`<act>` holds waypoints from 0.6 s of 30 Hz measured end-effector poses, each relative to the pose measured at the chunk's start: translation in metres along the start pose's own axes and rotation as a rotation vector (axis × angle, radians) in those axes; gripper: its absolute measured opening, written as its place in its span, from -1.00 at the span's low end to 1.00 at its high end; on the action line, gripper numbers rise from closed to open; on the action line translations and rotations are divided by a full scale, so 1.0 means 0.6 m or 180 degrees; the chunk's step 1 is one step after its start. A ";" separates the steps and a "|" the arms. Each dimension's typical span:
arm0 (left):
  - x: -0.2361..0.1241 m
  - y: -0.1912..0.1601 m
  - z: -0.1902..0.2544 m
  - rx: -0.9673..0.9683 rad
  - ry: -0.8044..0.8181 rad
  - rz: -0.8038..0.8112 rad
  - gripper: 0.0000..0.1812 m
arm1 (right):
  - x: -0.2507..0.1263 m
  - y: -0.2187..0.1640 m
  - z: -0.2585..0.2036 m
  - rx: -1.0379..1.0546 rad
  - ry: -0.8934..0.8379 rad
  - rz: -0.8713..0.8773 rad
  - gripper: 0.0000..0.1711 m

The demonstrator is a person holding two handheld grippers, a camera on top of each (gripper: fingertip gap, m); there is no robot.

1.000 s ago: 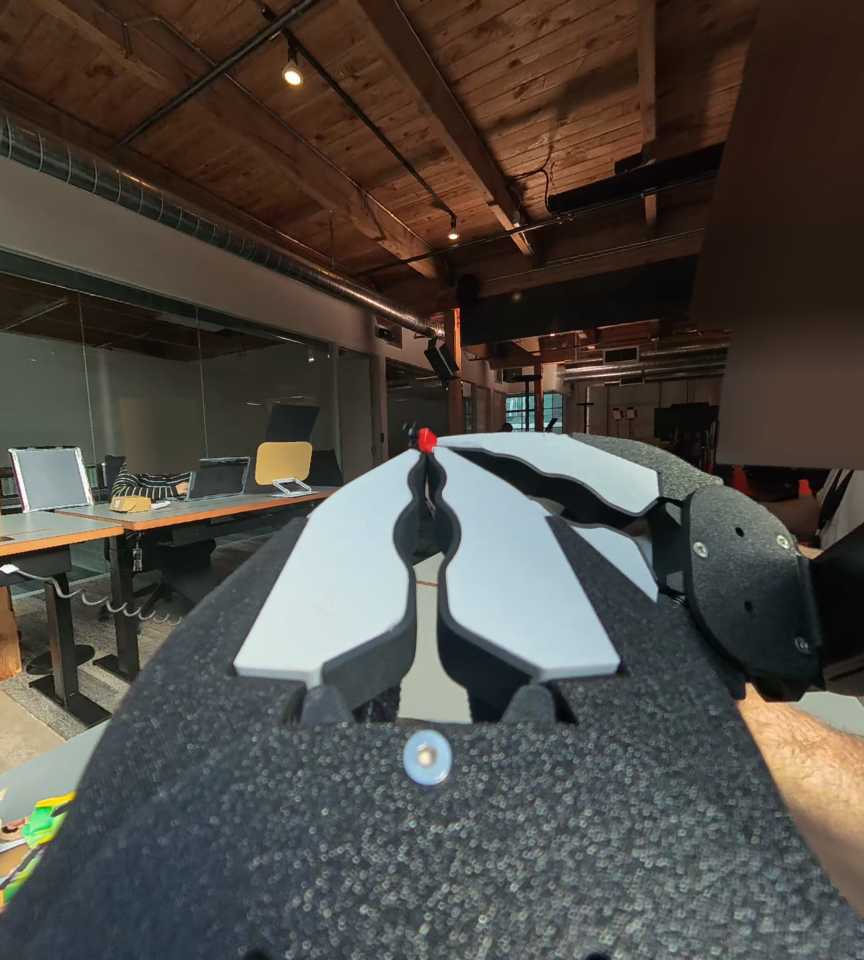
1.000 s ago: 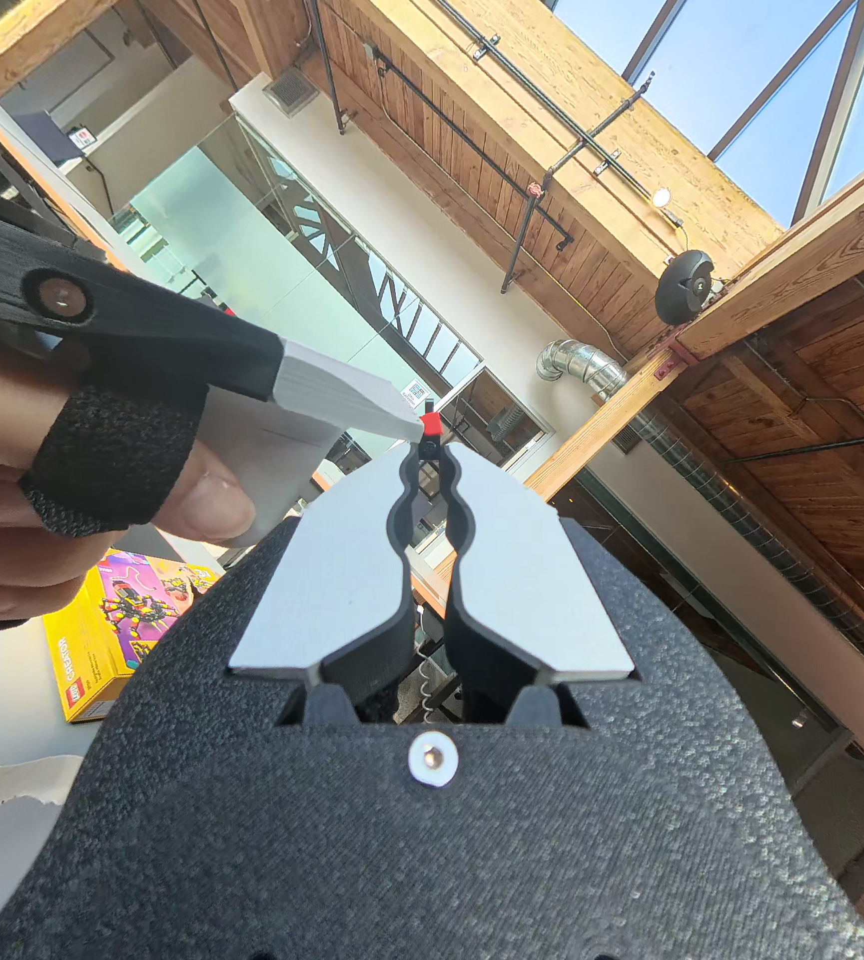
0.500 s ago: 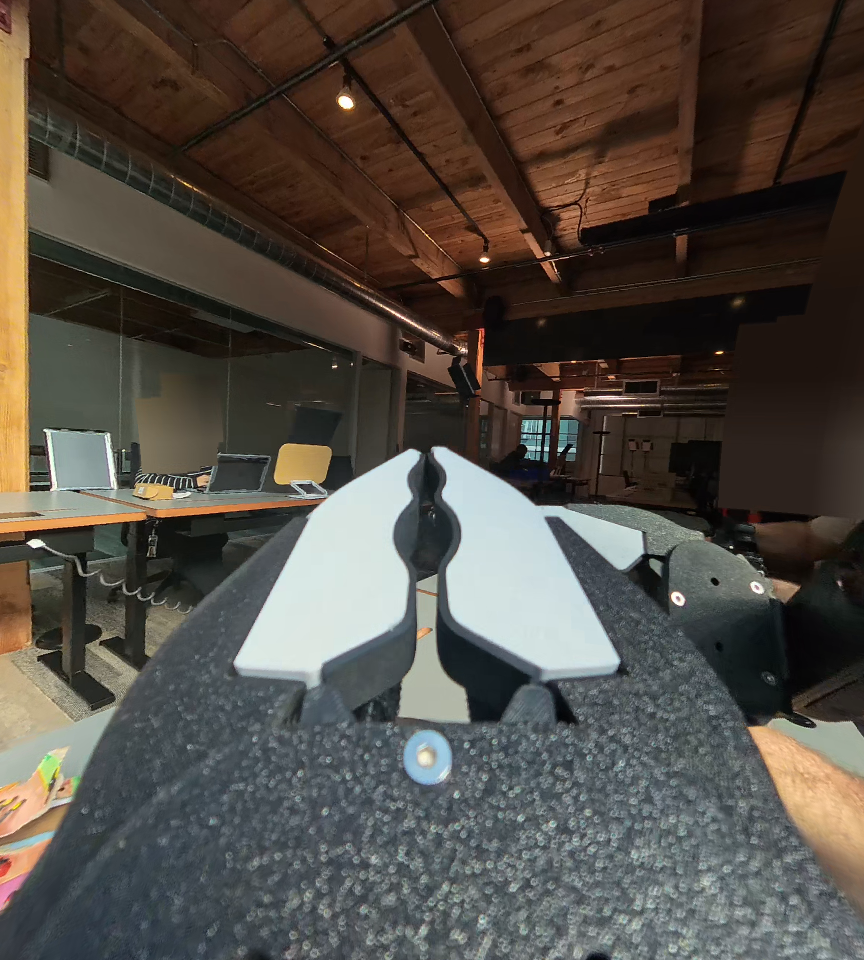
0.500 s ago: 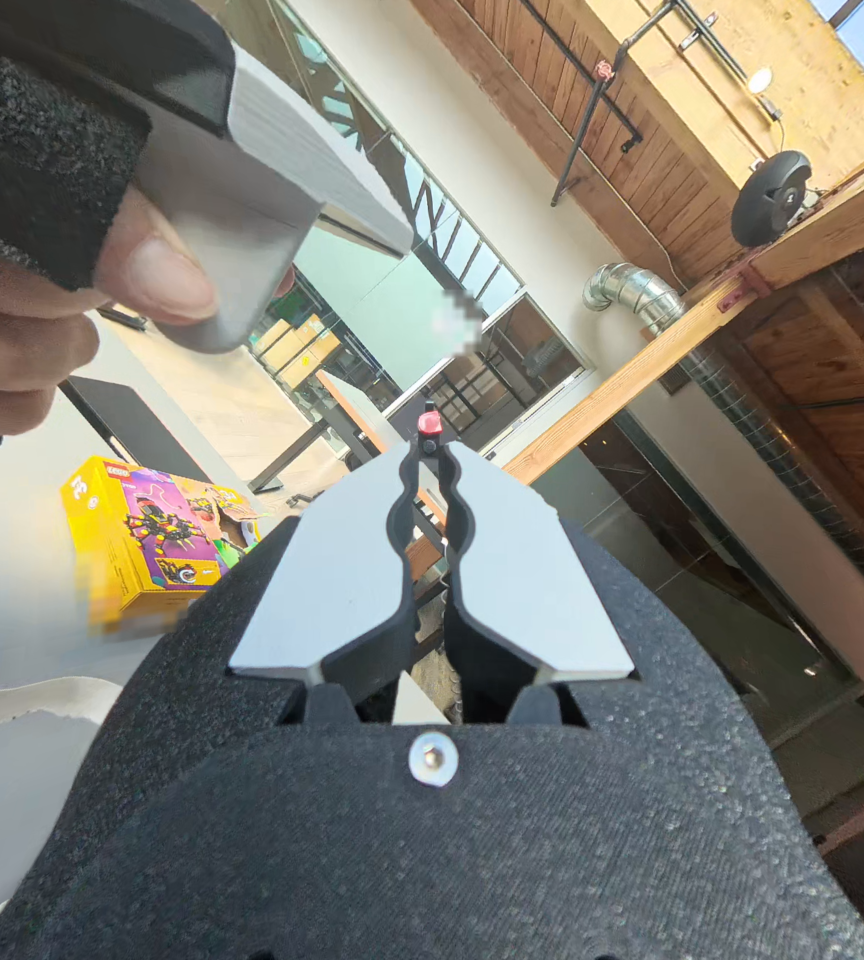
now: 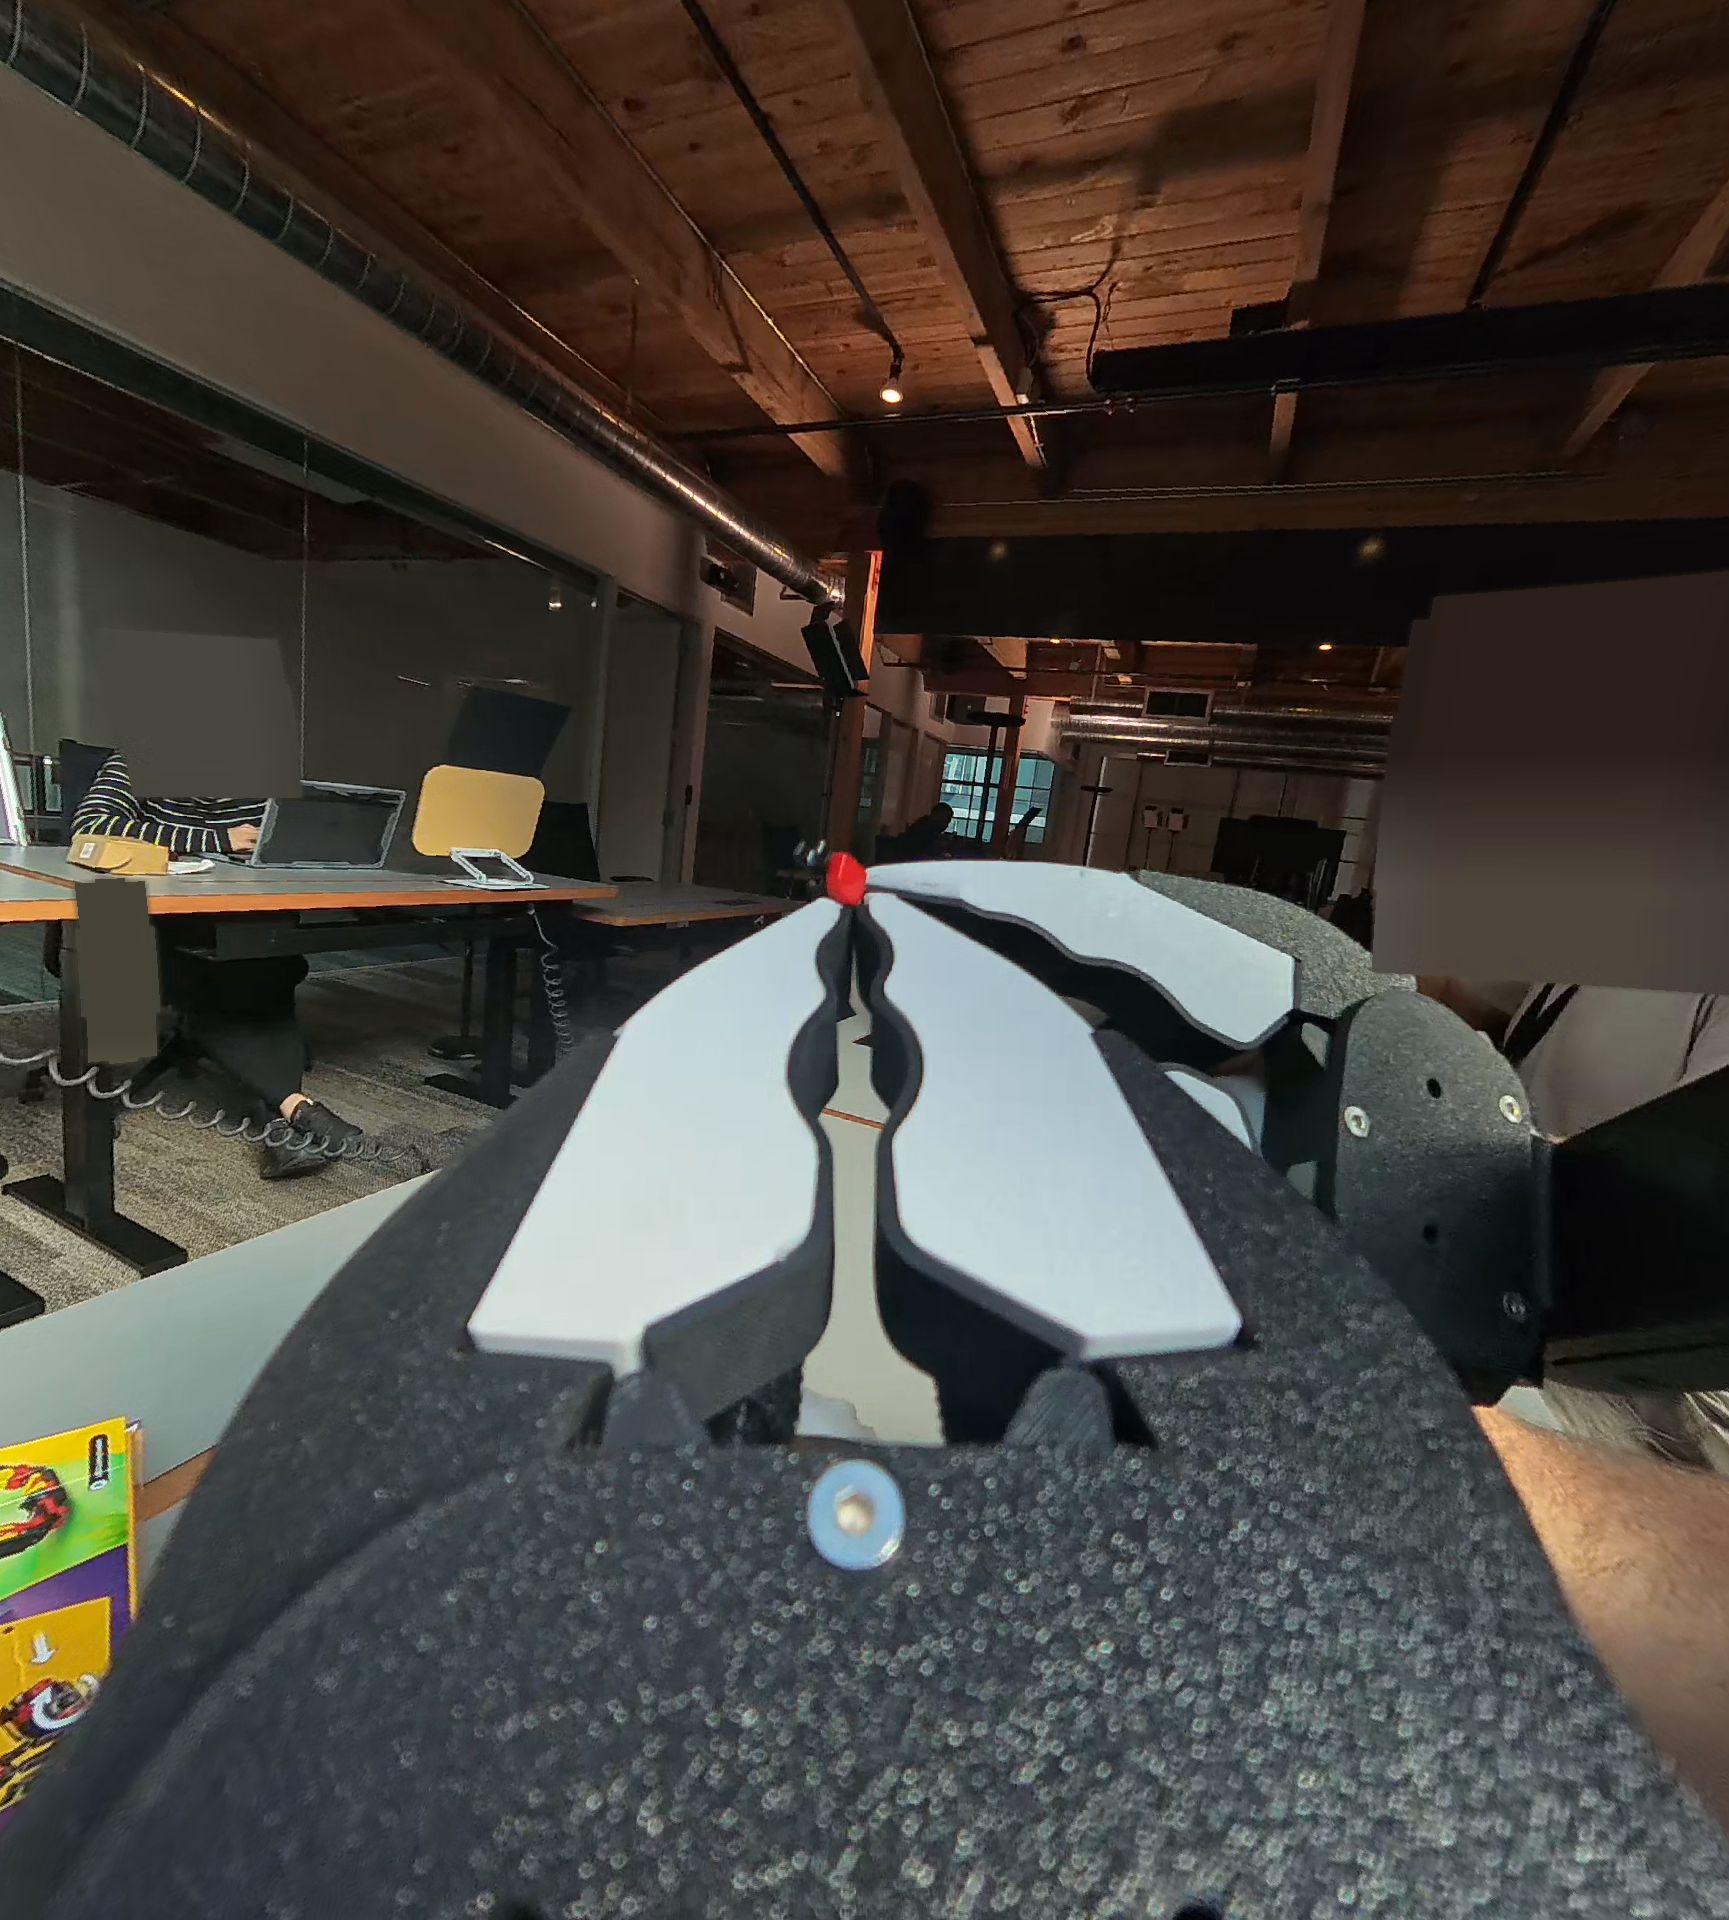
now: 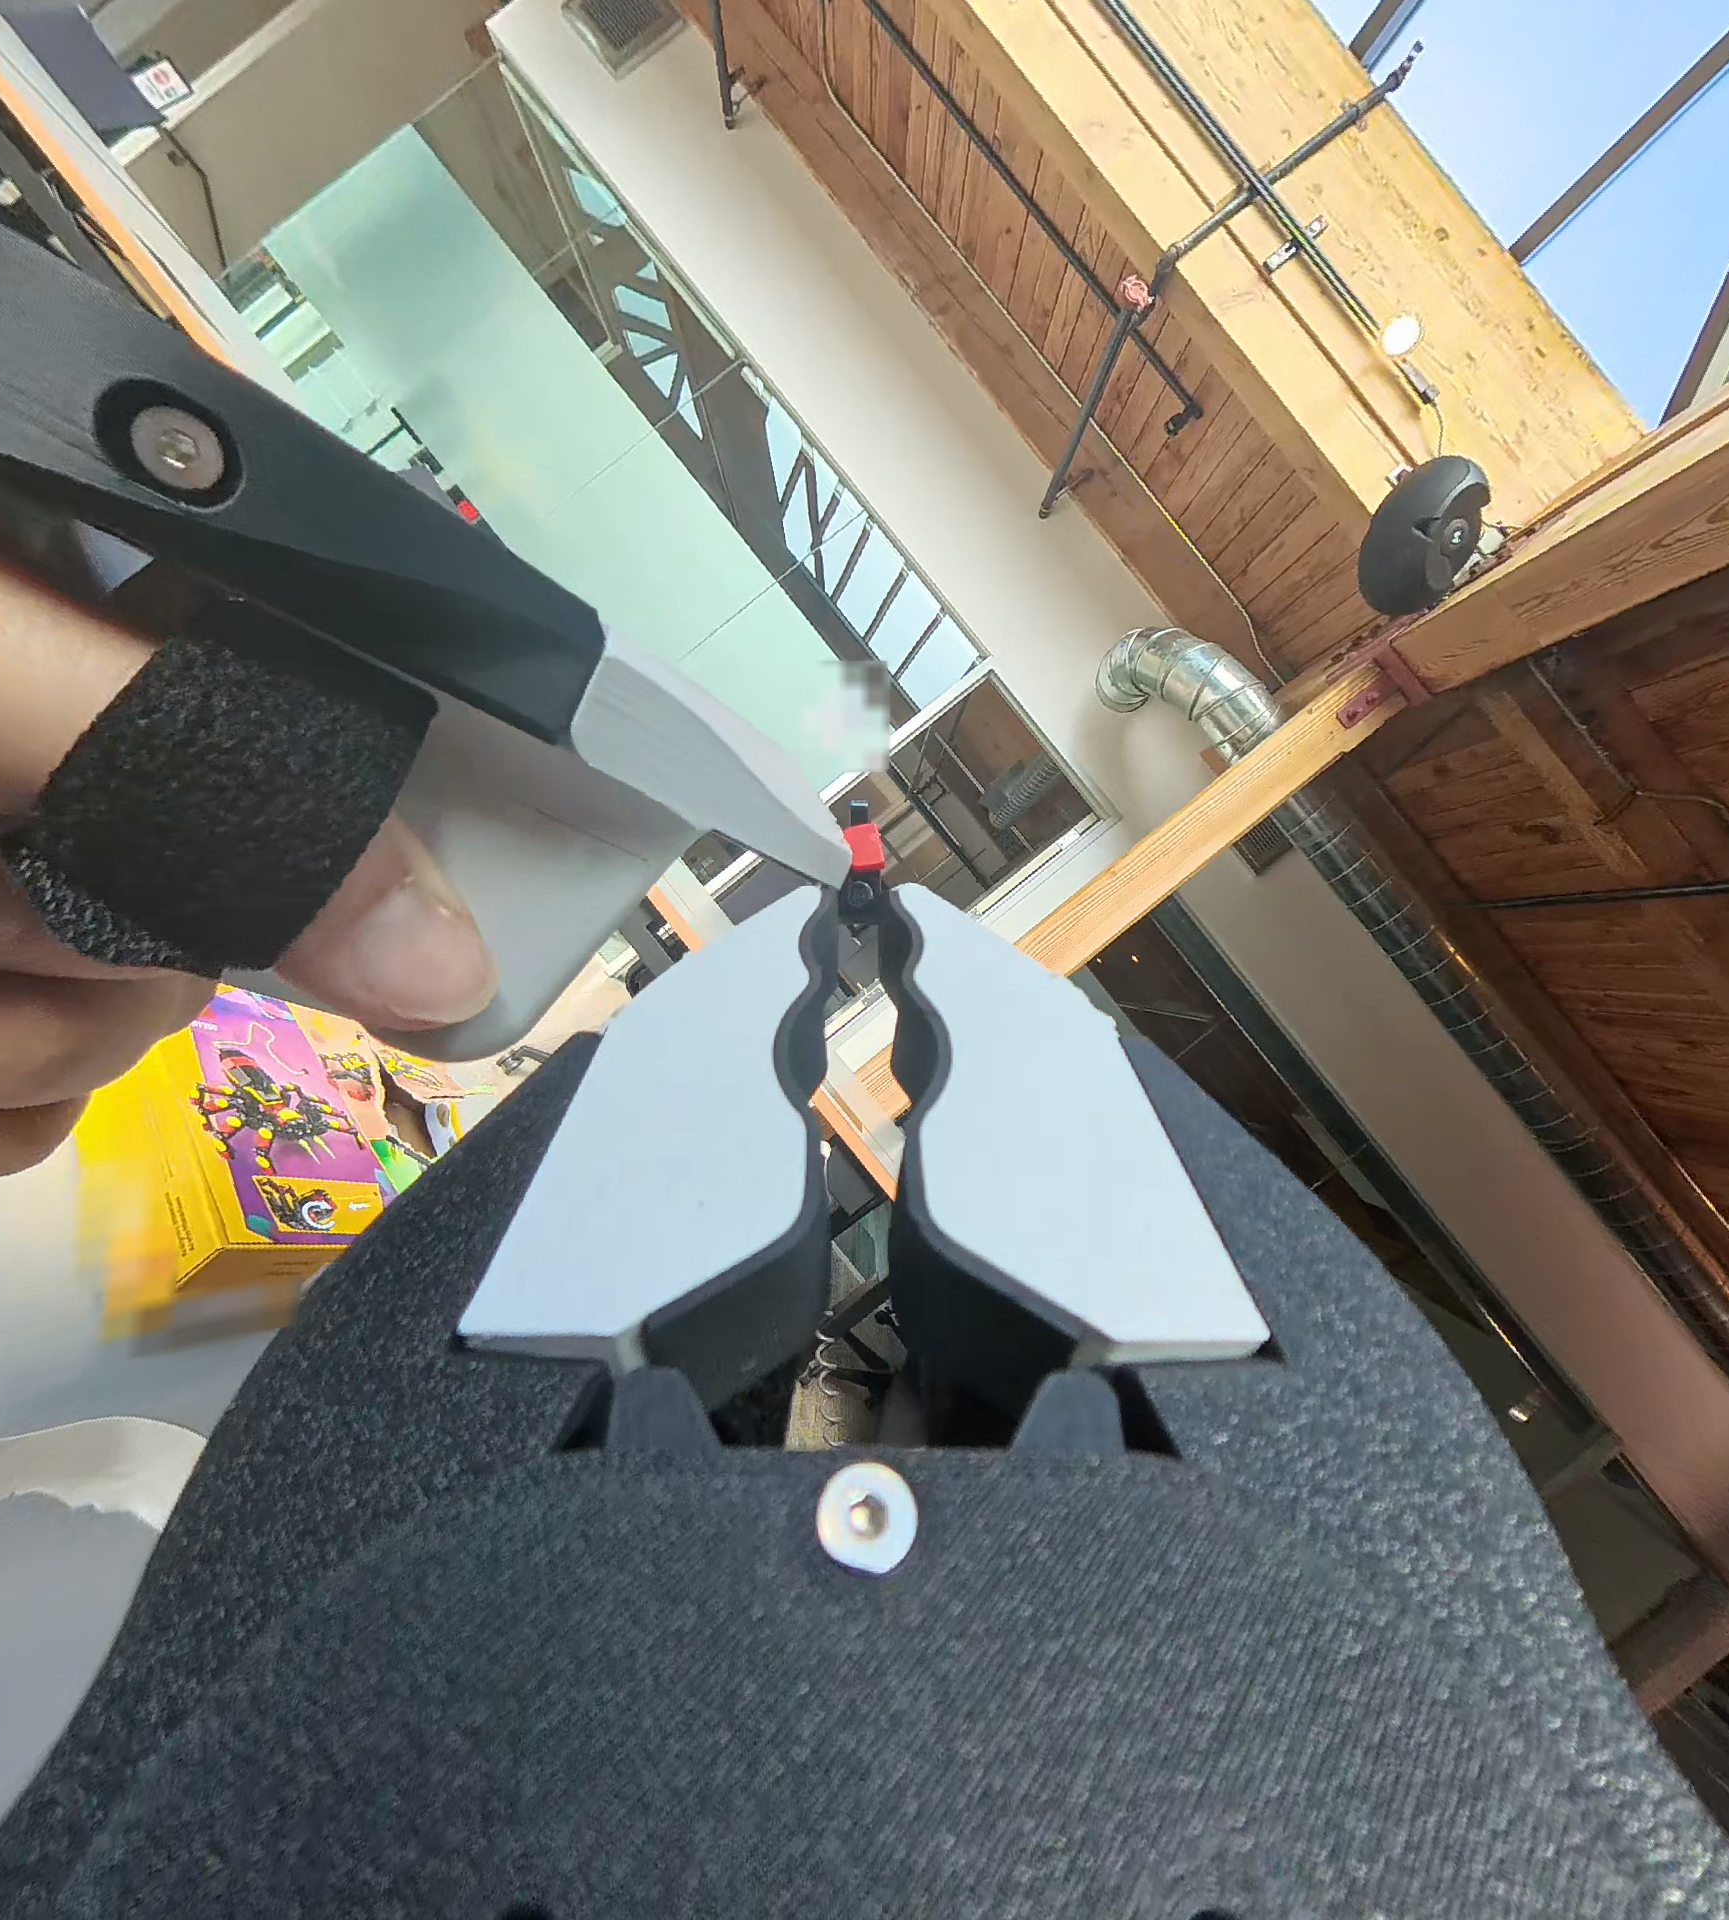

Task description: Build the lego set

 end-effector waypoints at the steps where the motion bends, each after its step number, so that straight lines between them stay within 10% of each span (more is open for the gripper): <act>1: 0.000 0.000 0.000 0.0002 0.0011 0.0001 -1.00 | 0.000 0.000 0.000 0.0015 0.0008 -0.0009 -0.91; 18: -0.002 0.038 0.010 0.0191 -0.0131 0.0447 -1.00 | -0.012 -0.023 -0.054 -0.0668 0.0137 0.0073 -0.91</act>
Point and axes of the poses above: each gripper's, where its closed fingertips meet, x out along the fingers, y out of its top, z = x × y across the jaws, the point moved 6 cm from there along -x, back along the fingers, and after that the axes turned 15 degrees about -y, right-handed, at the moved point
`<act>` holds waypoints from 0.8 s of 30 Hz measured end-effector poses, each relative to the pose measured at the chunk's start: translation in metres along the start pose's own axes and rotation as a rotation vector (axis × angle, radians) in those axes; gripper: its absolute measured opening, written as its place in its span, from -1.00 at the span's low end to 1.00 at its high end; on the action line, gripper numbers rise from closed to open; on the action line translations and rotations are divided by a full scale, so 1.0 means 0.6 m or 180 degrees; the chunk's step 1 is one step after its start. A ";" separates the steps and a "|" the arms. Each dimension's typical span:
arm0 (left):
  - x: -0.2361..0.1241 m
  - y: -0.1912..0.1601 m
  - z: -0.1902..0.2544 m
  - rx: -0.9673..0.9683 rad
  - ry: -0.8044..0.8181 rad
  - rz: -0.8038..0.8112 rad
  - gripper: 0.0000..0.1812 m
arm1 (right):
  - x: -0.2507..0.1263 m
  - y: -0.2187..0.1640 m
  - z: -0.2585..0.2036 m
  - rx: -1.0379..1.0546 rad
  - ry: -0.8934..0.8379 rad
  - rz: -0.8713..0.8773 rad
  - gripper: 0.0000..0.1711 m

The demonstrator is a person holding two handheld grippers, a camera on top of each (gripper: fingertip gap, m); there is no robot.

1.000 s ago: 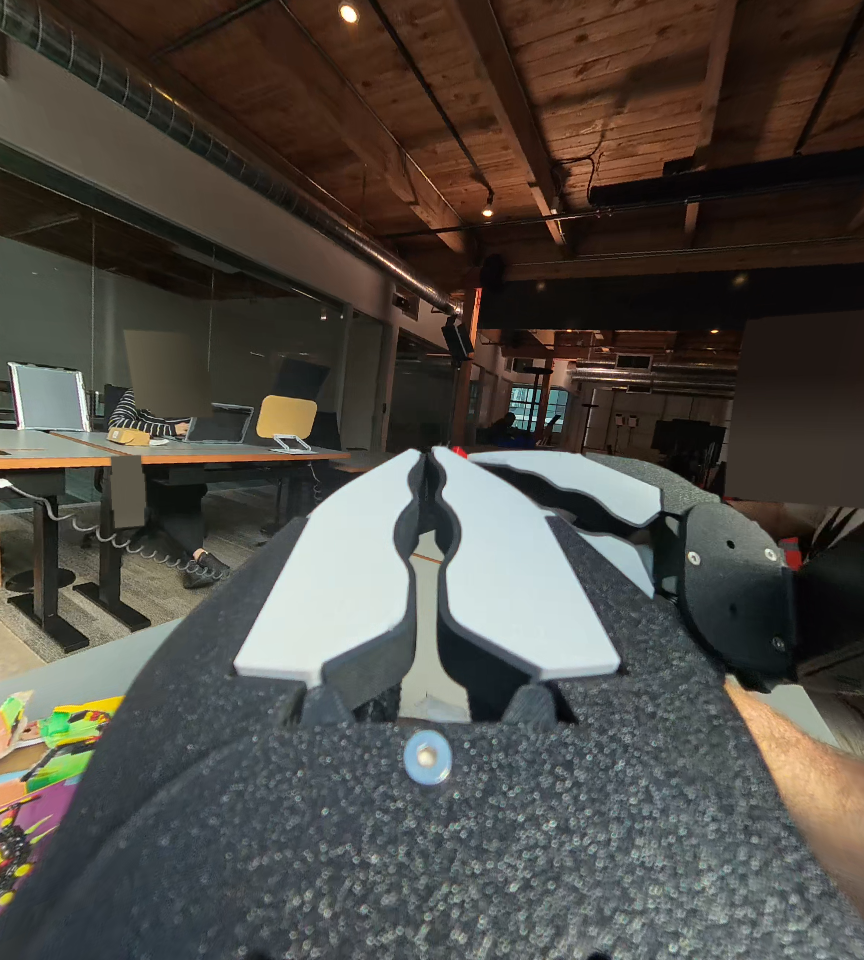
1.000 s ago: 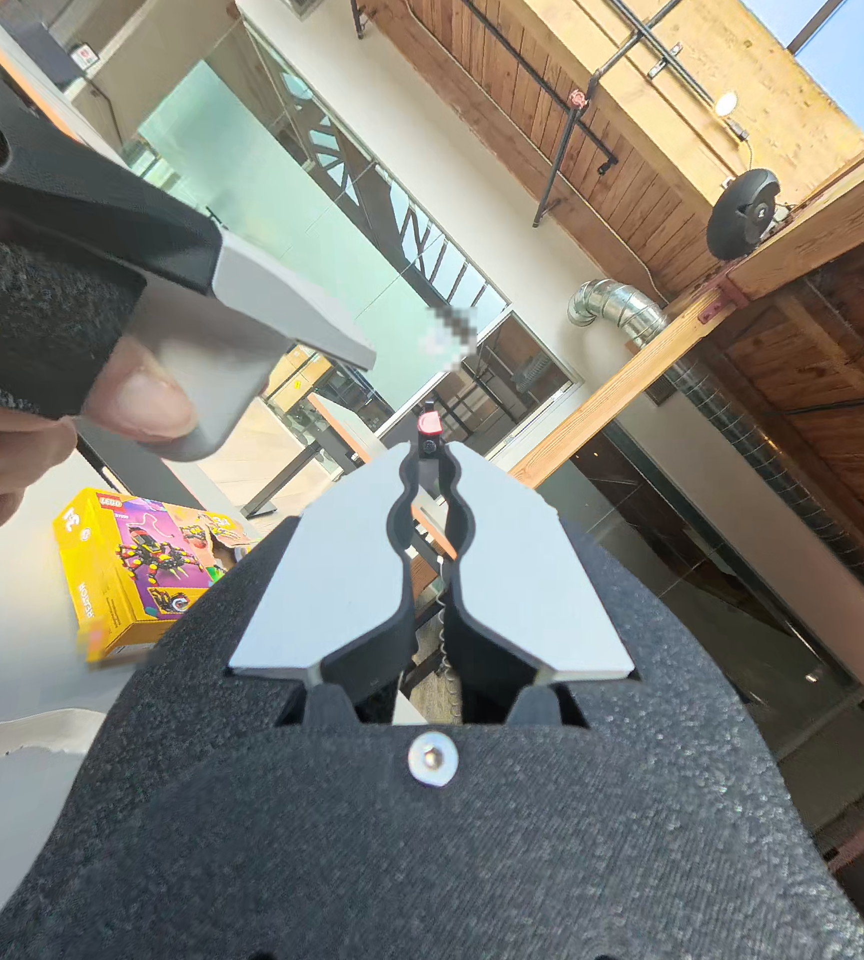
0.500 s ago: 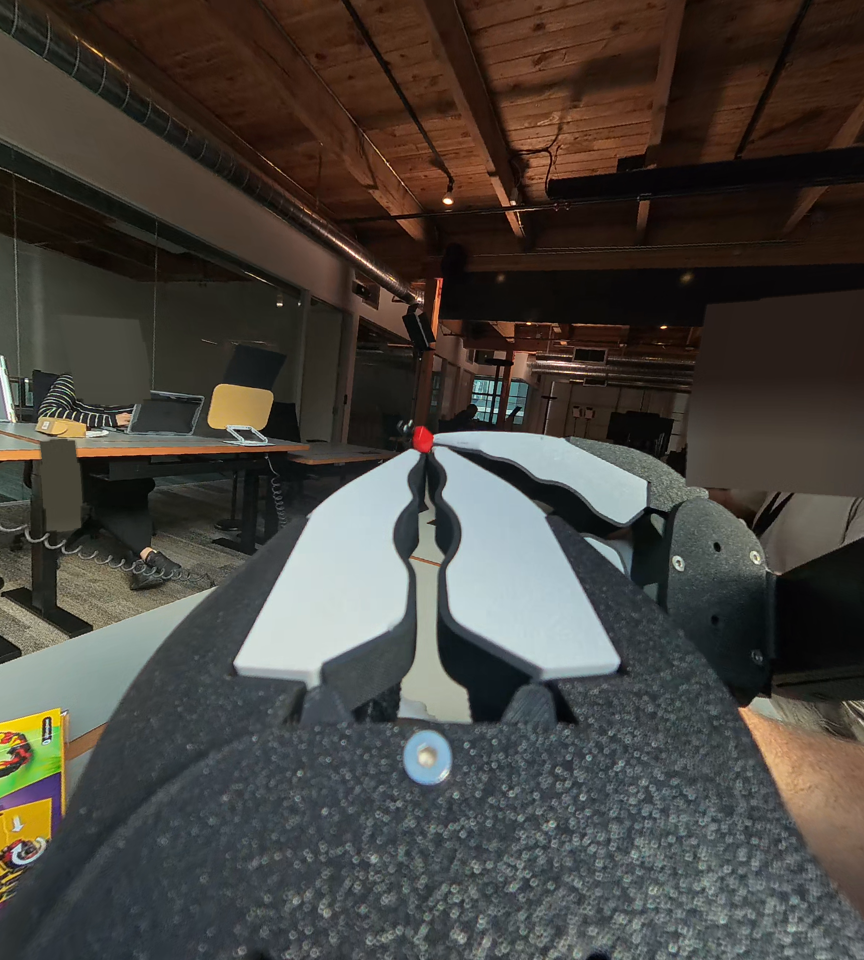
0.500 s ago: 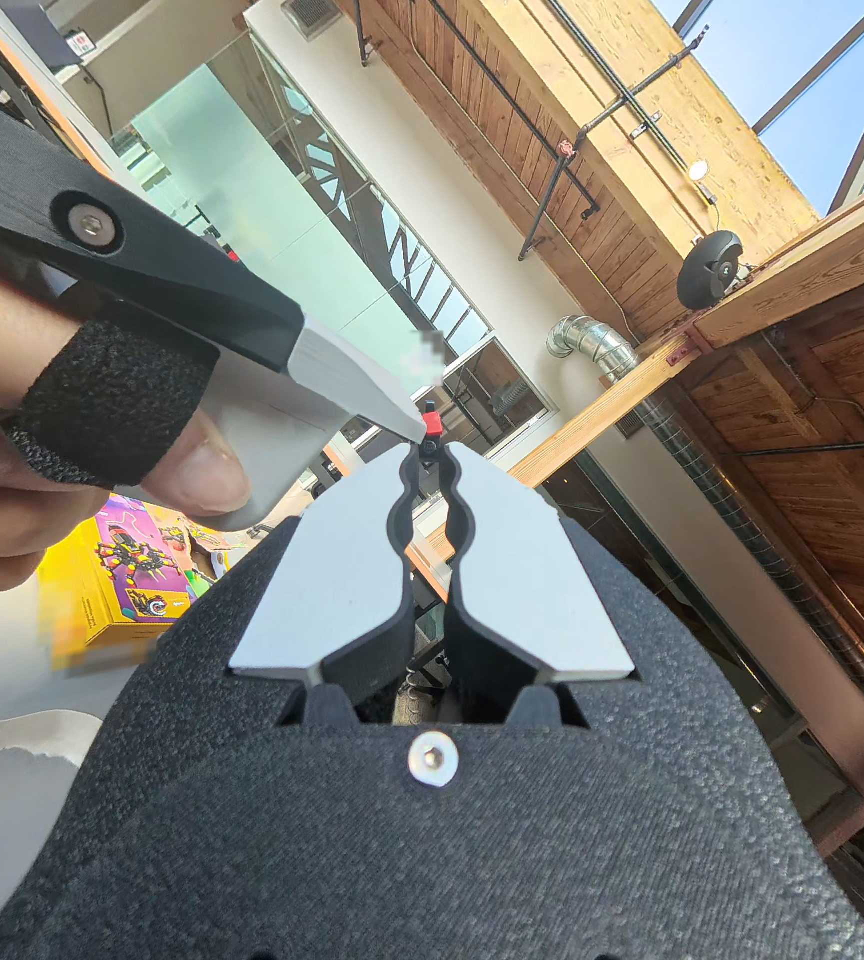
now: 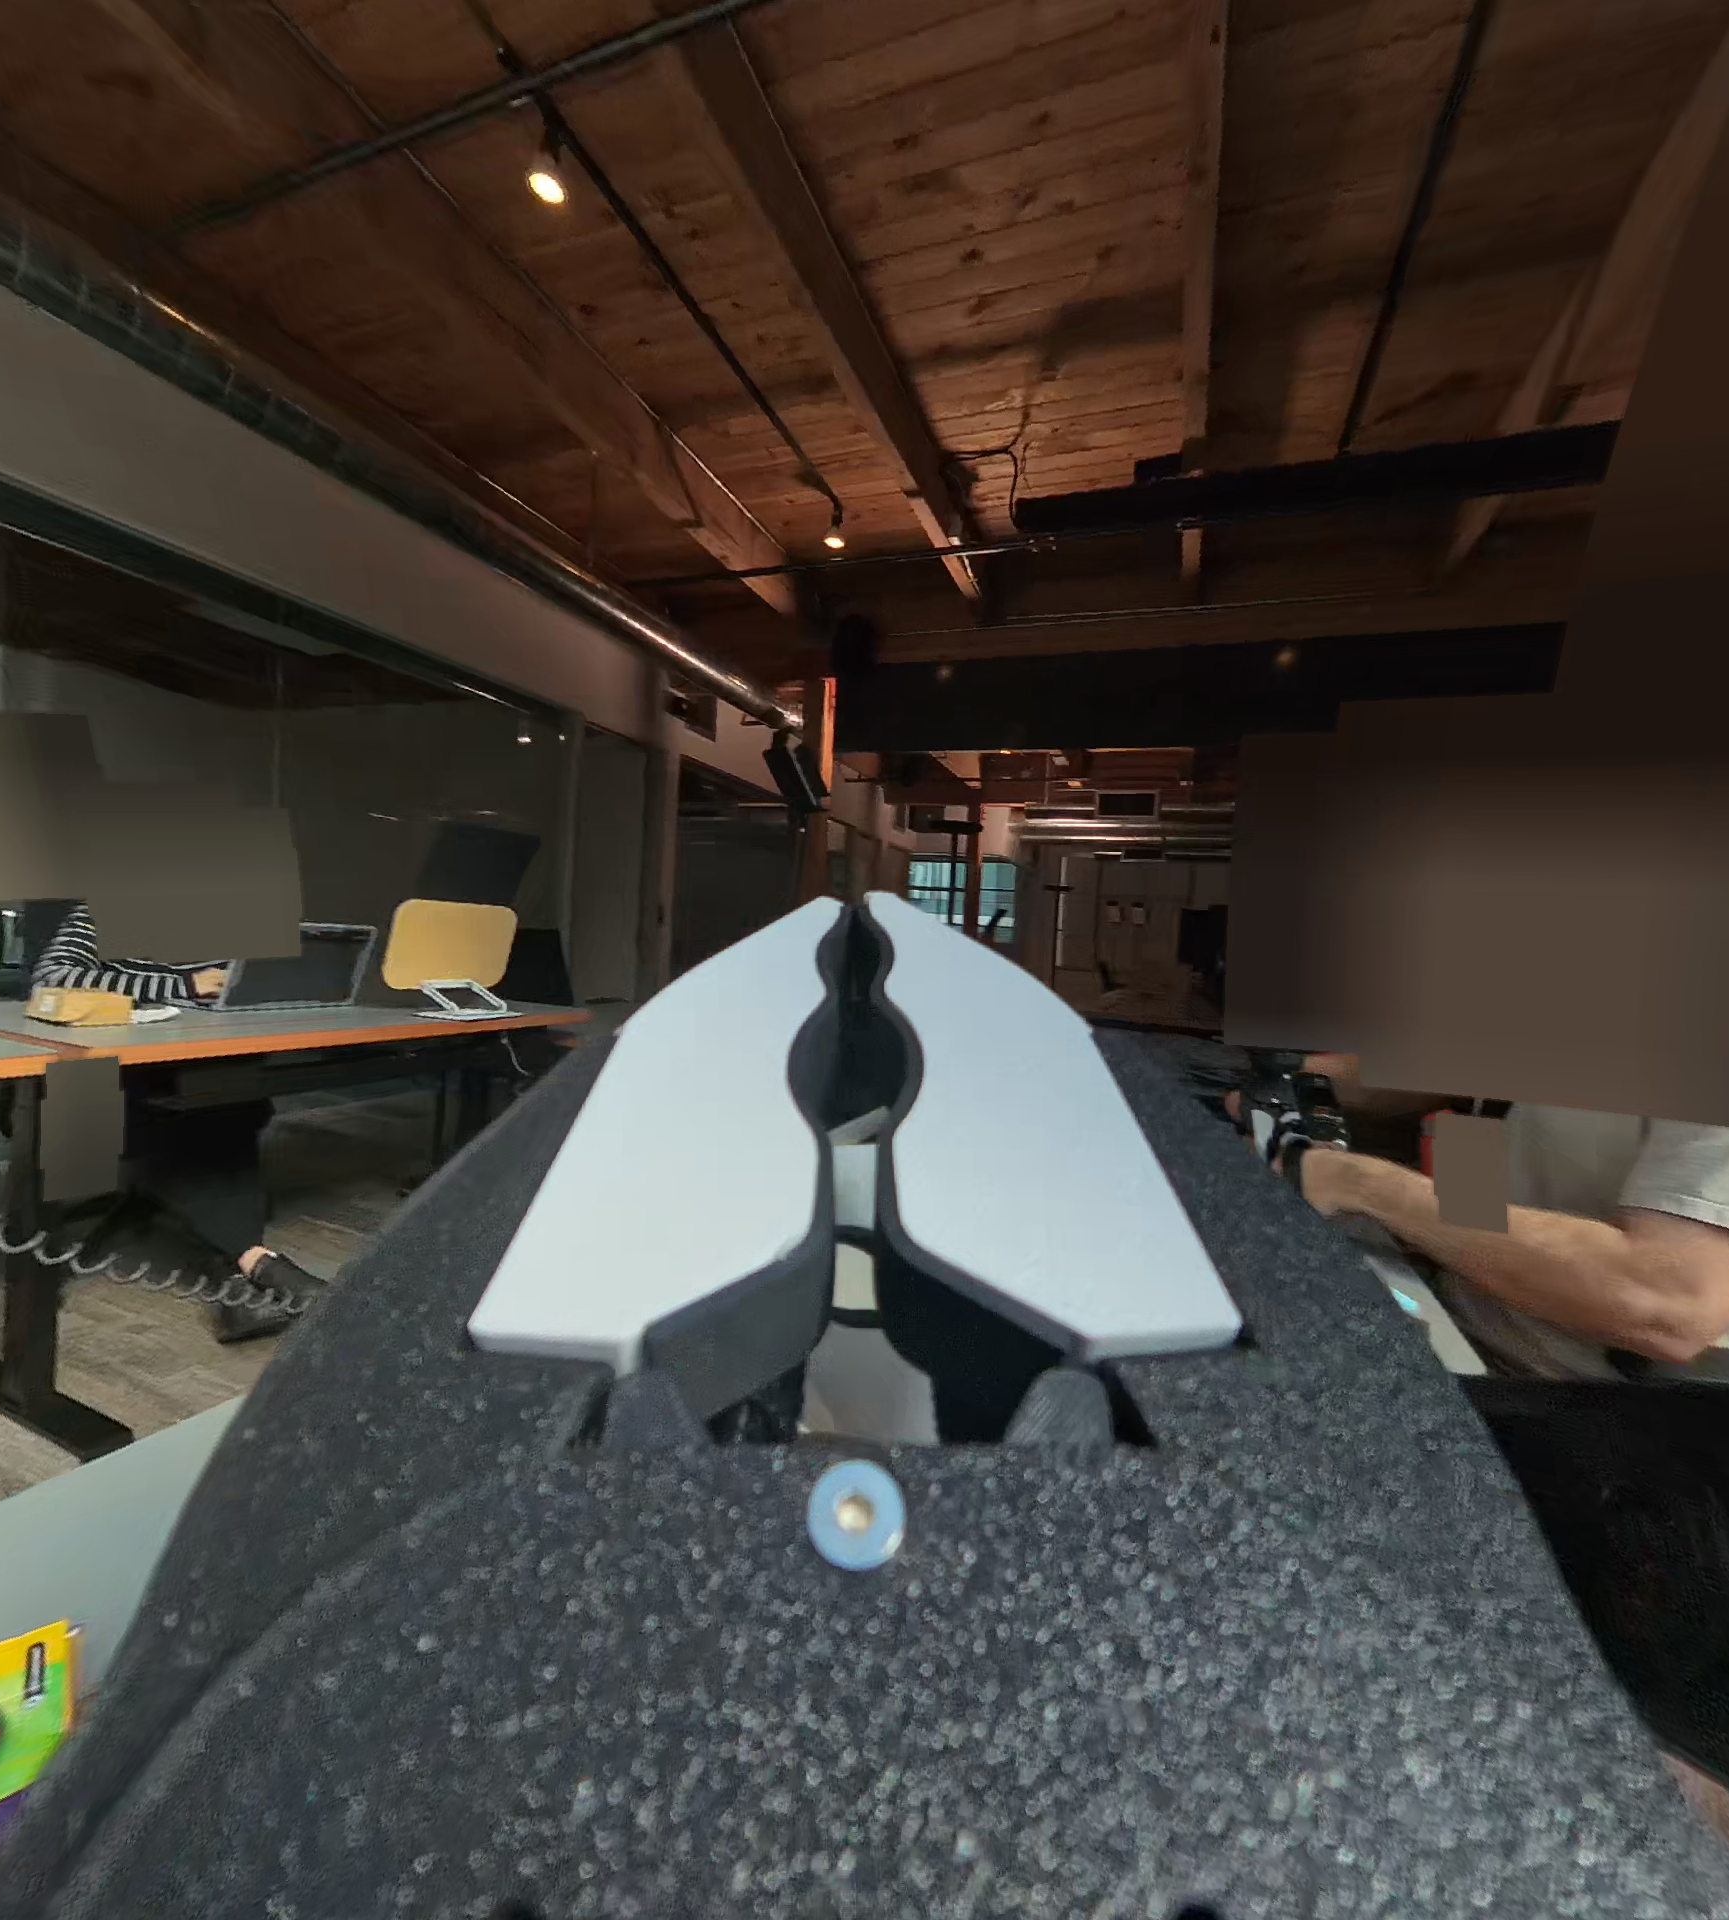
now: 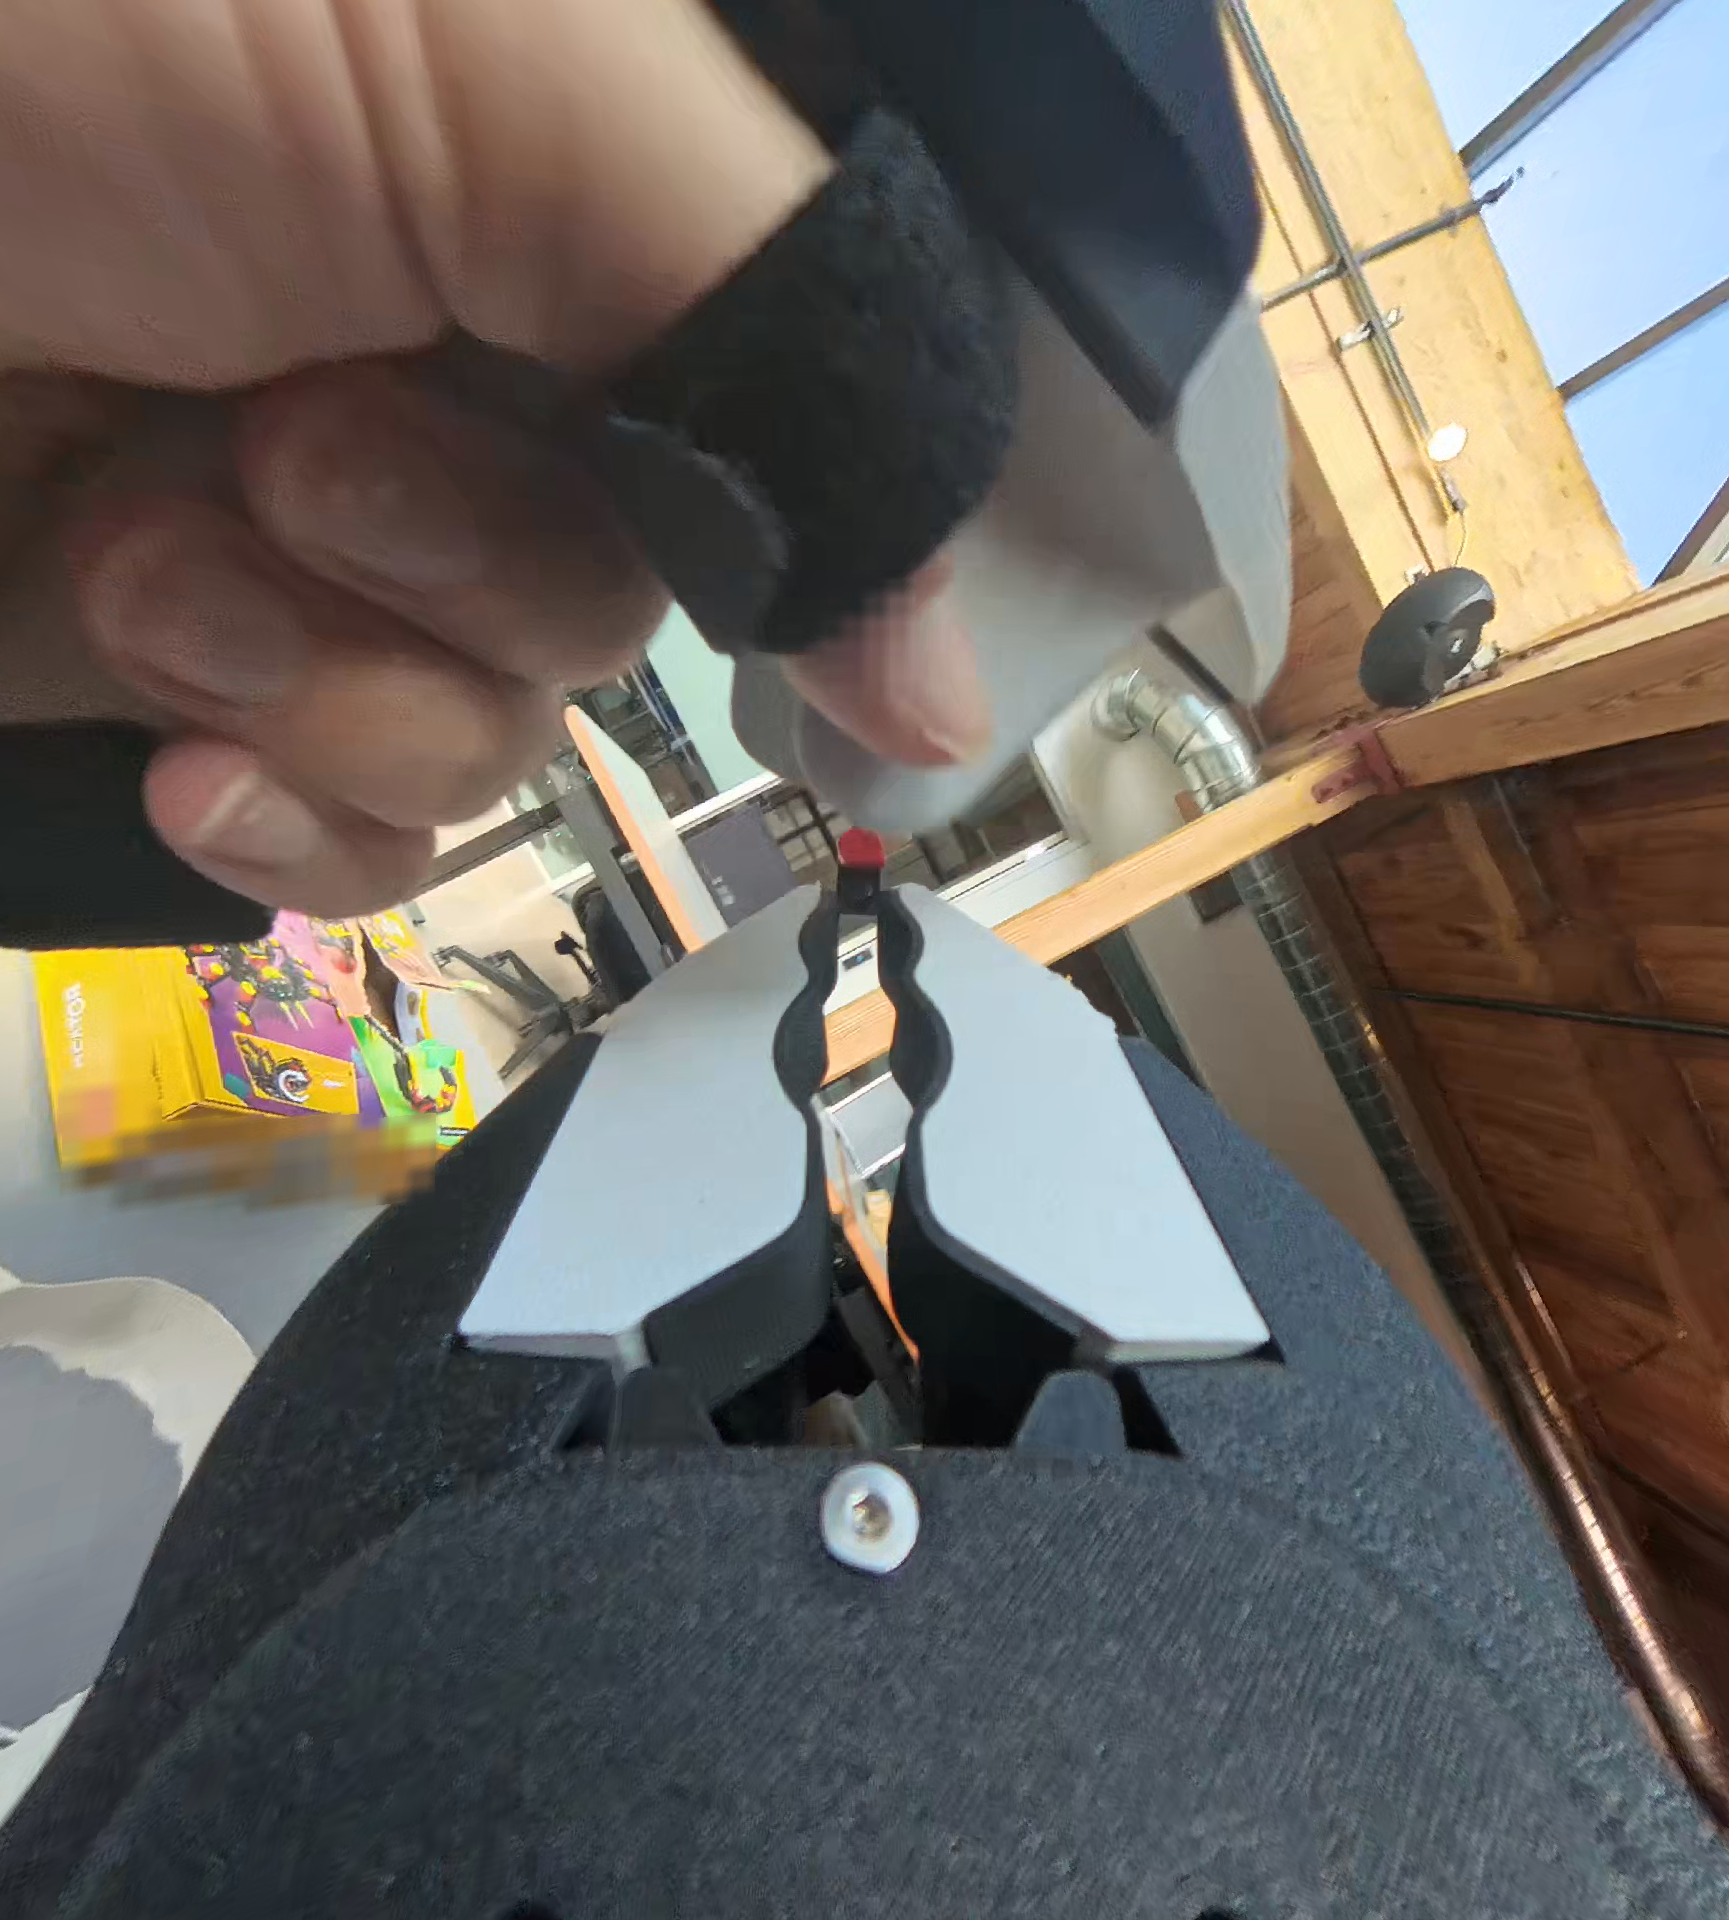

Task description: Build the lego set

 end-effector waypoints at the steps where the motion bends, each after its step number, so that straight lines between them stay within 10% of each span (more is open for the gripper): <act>1: -0.013 0.008 -0.016 -0.0106 0.0073 0.0145 -1.00 | 0.009 -0.012 0.014 0.0284 0.0057 -0.0229 -0.91; 9: -0.010 -0.013 -0.030 0.0403 -0.0346 -0.0787 -1.00 | 0.002 0.003 0.060 0.1399 0.0604 0.0141 -0.92; 15: -0.042 0.035 0.002 0.2620 -0.0866 -0.1757 -0.84 | -0.025 -0.004 0.089 0.0600 0.0933 0.0566 -0.92; 24: -0.029 -0.021 0.038 0.3766 -0.1142 -0.2621 -0.84 | -0.046 0.023 0.068 -0.0801 0.0739 0.0748 -0.92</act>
Point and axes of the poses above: each gripper's, where its closed fingertips meet, x out along the fingers, y out of its top, z = x × y across the jaws, the point moved 6 cm from there along -x, back along the fingers, and after that the axes turned 15 degrees about -y, right-handed, at the moved point
